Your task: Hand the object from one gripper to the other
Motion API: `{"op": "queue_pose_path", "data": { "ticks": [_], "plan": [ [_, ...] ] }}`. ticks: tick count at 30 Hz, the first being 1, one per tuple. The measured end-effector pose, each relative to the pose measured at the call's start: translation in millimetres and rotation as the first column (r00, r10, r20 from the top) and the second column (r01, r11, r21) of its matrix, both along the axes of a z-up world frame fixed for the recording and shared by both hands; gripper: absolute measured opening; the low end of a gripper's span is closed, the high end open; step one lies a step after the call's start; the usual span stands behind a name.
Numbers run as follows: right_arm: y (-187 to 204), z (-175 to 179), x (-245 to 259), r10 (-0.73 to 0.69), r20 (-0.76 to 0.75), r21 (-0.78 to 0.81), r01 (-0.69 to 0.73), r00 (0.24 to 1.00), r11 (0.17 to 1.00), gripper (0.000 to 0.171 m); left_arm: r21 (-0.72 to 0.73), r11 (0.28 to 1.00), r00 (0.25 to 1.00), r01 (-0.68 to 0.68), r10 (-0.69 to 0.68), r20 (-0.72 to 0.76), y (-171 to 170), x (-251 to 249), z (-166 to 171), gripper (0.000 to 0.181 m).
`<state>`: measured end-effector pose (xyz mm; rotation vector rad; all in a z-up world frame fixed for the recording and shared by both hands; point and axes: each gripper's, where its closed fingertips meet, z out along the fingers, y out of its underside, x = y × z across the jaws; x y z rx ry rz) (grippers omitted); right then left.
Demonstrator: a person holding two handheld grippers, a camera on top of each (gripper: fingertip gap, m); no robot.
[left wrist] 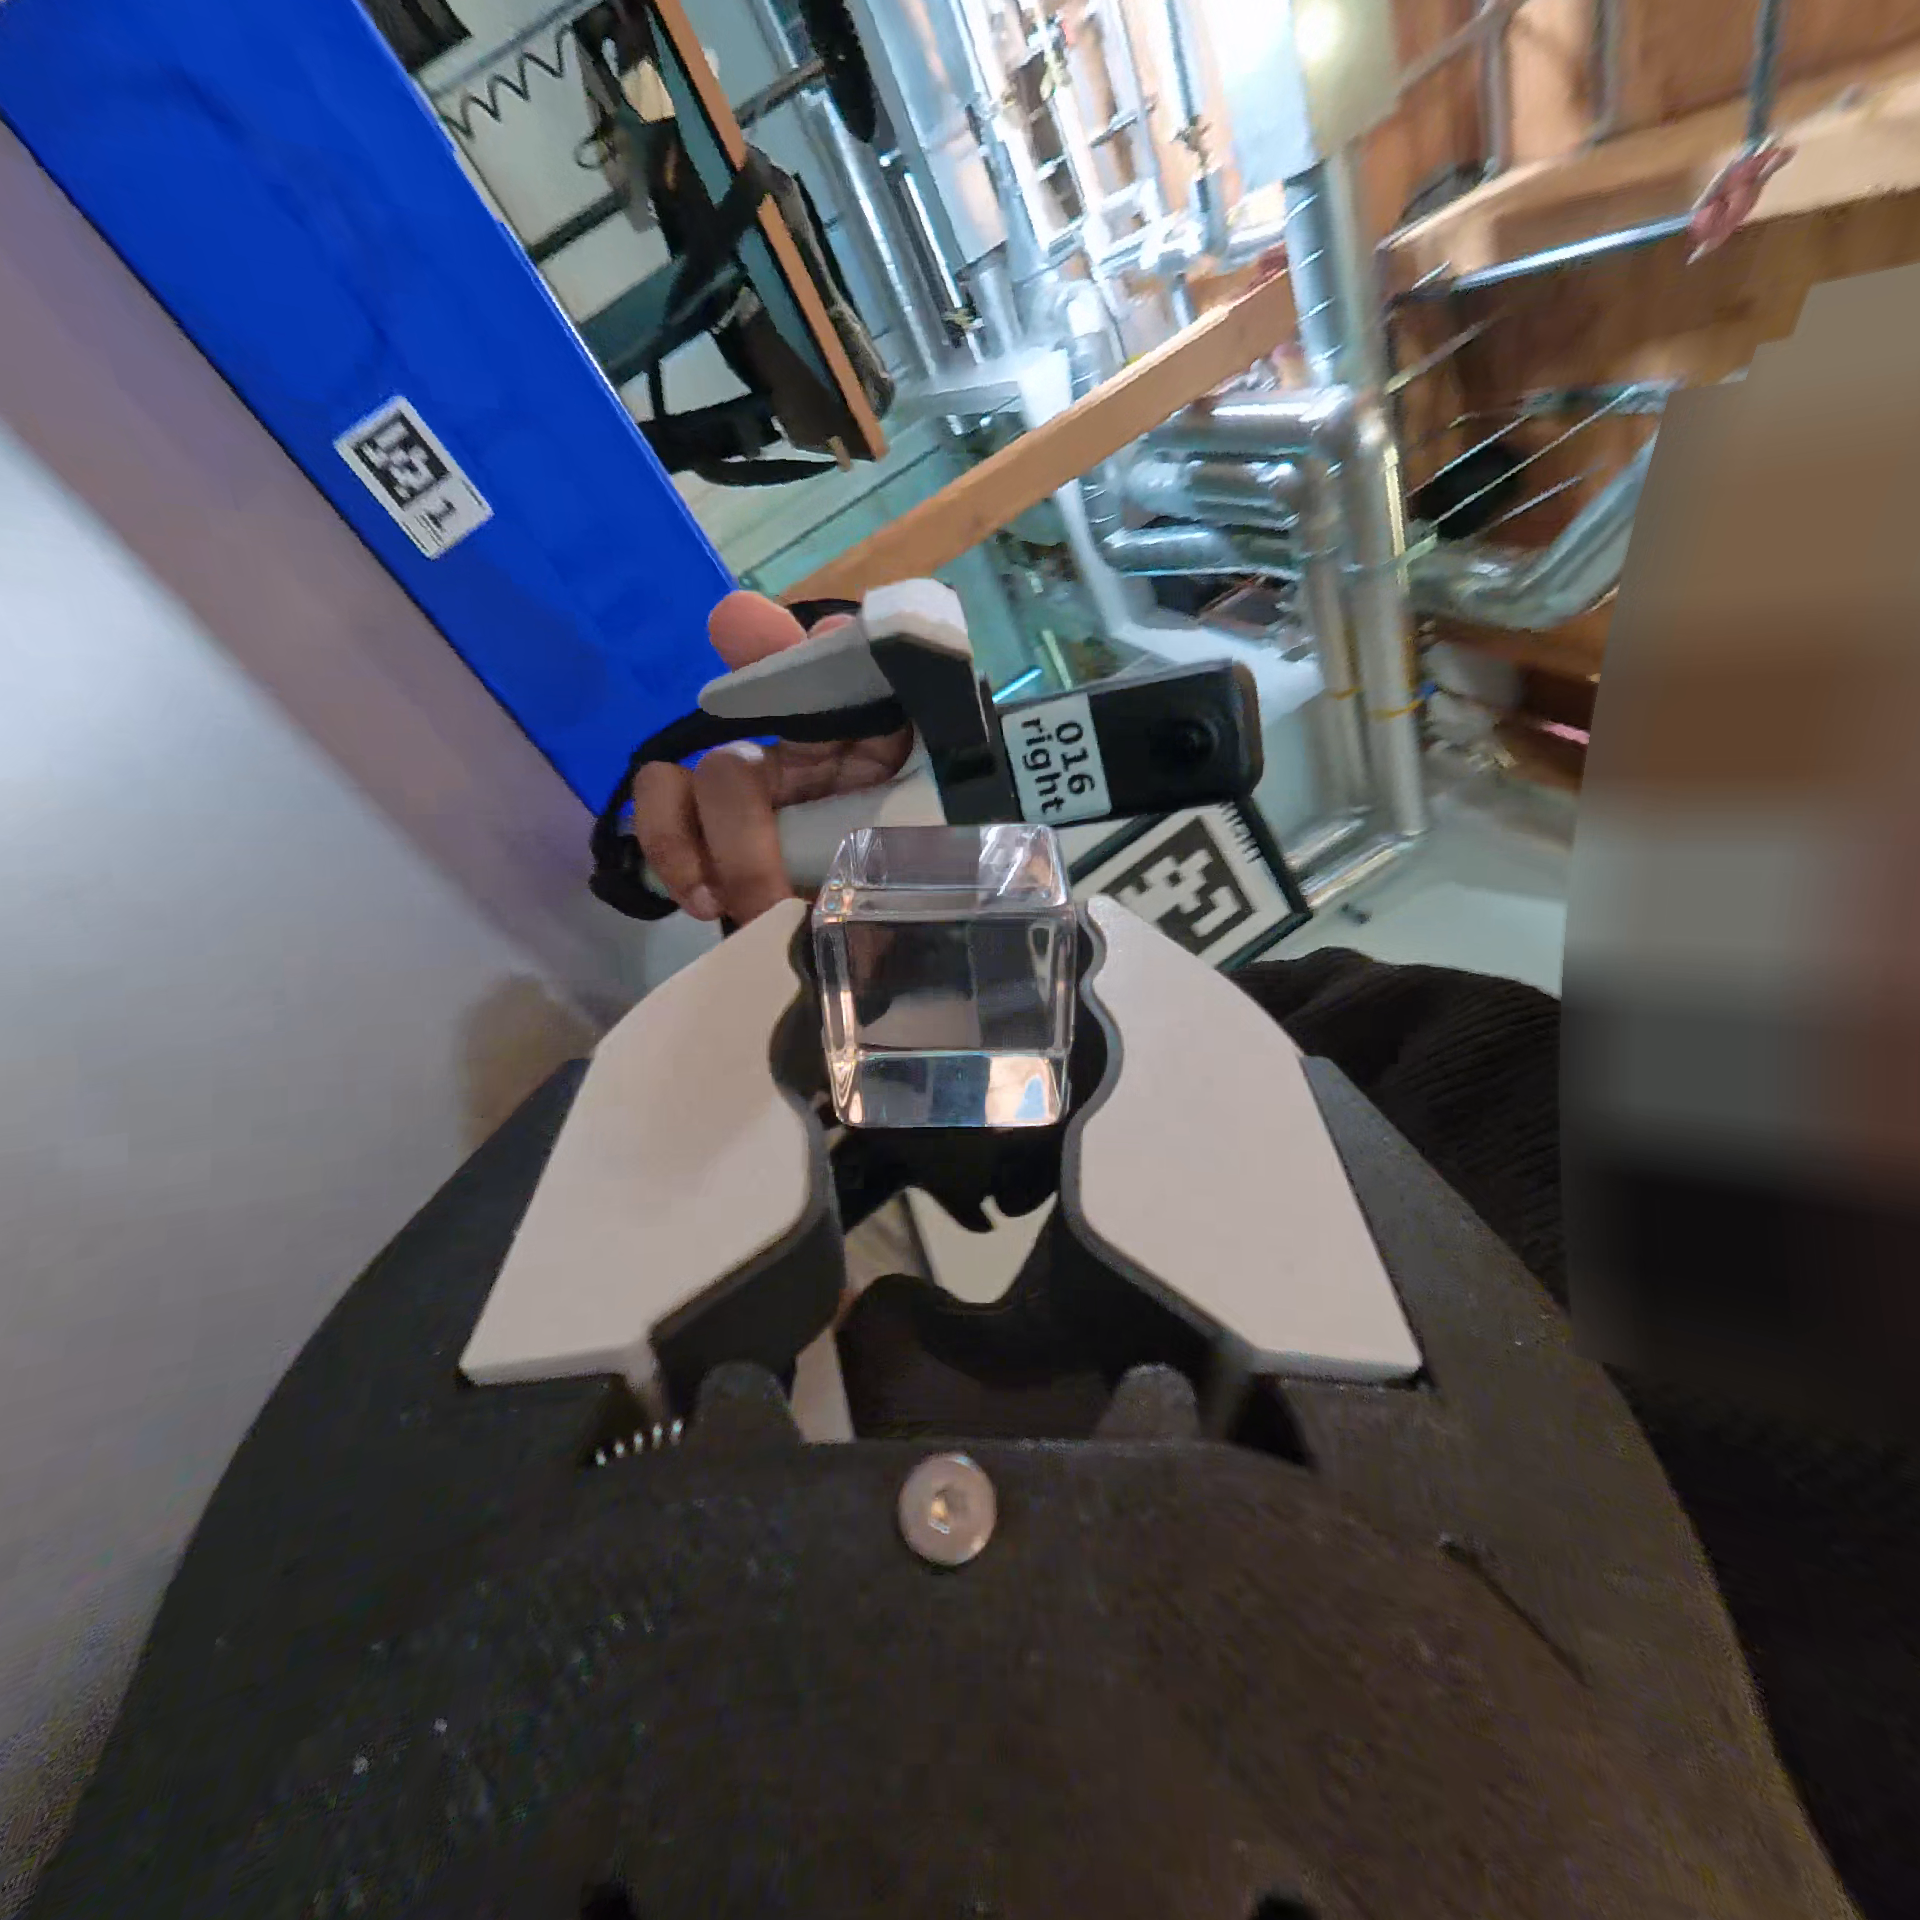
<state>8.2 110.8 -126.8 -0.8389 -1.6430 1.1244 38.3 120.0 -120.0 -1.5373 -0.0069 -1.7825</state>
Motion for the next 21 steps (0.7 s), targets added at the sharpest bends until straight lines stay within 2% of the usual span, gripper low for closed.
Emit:
{"op": "queue_pose_path", "data": {
  "ticks": [4, 8, 13, 16, 19, 21],
  "plan": [
    [-7.2, -1.2, 0.4, 0.001, -0.017, 0.105, 0.000, 1.000, 0.995, 0.064, -0.038, 0.998, 0.998, 0.044, -0.042, 0.051, -1.7, 6.9, -1.5, 0.045],
    [-12.2, -0.2, 2.2, 0.018, -0.032, 0.137, -0.013, 0.999, 0.990, 0.047, -0.045, 0.998, 0.996, 0.046, -0.042, 0.083, -1.2, 5.7, 0.2, 0.045],
    [-13.4, 1.8, 2.4, 0.015, -0.027, 0.138, -0.012, 1.000, 0.990, 0.047, -0.026, 0.998, 0.996, 0.049, -0.047, 0.078, -2.6, 6.1, 1.8, 0.045],
    [-10.4, -0.5, 0.8, -0.015, -0.008, 0.154, 0.016, 1.000, 0.988, 0.046, -0.018, 1.000, 0.998, 0.006, -0.005, 0.063, 1.4, 3.1, 0.4, 0.045],
    [2.5, -14.3, -3.2, -0.117, 0.057, 0.245, 0.100, 0.992, 0.964, 0.046, -0.037, 0.994, 0.995, -0.100, 0.101, 0.003, 11.5, -8.1, -5.5, 0.077],
    [13.9, -24.3, -5.1, -0.207, 0.100, 0.327, 0.165, 0.973, 0.930, 0.046, -0.049, 0.981, 0.978, -0.186, 0.181, -0.106, 18.8, -17.4, -16.1, 0.090]
  ]
}}
